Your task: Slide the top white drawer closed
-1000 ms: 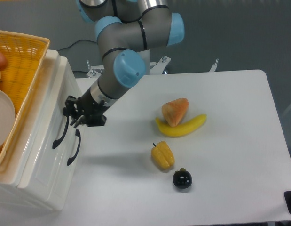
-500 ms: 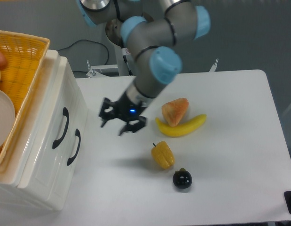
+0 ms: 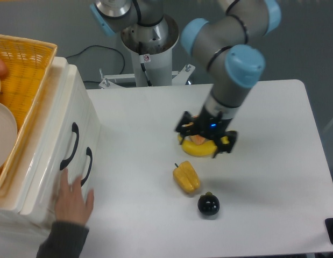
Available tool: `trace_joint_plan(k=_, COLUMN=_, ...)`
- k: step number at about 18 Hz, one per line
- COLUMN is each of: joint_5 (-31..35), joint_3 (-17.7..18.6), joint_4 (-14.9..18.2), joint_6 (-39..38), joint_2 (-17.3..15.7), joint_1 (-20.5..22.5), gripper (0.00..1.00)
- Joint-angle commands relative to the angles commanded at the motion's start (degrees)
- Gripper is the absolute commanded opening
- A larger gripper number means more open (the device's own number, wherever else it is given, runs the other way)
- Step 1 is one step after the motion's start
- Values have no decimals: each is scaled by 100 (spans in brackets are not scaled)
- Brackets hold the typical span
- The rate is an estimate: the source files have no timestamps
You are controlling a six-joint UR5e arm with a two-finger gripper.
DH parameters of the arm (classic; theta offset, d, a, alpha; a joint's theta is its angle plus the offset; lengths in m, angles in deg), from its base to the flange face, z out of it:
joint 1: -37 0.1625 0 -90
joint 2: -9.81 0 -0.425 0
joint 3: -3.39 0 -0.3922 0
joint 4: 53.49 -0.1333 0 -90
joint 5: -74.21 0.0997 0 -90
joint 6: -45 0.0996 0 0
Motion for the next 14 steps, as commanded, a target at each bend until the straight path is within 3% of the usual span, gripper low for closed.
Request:
trace_joint_plan(k=2, joint_5=194, joint_3=-96, joint_4=9, joint_6=880, joint_2=123, joint_1=263, gripper=100)
trace_joint_plan(k=5, joint_5=545, joint_3=-228, joint_4=0, joint_6=1533, joint_2=386, joint_1=659, gripper=100)
trace_joint_plan(k=9, joint_5=827, joint_3=-343, joint_4=-79, joint_6=1754, joint_2=606, joint_1=1002, gripper=100)
trace_joint_plan(k=14, joint_5=1073, joint_3=-404, joint_4=-289, joint_6=1772, joint_2=835, joint_1=1073, gripper=100)
